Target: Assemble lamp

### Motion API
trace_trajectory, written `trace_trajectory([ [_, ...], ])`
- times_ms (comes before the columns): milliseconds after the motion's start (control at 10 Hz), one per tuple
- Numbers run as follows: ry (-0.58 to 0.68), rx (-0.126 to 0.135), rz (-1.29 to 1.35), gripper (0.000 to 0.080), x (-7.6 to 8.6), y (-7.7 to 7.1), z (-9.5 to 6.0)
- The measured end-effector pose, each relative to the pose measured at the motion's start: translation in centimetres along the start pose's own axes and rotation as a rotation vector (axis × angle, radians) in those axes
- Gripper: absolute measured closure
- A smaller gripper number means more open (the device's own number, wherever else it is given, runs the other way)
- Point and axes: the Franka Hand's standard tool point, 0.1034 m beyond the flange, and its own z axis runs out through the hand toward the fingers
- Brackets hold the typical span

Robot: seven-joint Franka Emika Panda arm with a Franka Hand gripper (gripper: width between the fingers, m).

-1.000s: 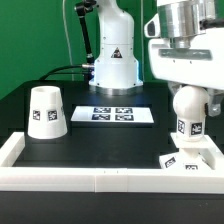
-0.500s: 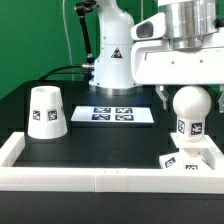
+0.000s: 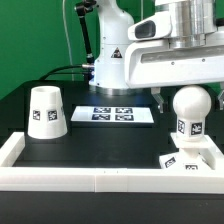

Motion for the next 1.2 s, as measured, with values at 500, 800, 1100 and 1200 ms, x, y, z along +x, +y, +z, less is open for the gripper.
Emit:
trace_trajectory([
  [500,0.08,-0.075,-0.607,0.01,0.6,-0.8,0.1],
  [800,0.067,-0.1,-0.891,0.01,0.7,-1.0,0.0],
  [1100,0.043,-0.12,-1.091,0.01,0.5,-0.9,0.2],
  [1200,0.035,-0.134,-1.184,0.01,0.5,-0.9,0.2],
])
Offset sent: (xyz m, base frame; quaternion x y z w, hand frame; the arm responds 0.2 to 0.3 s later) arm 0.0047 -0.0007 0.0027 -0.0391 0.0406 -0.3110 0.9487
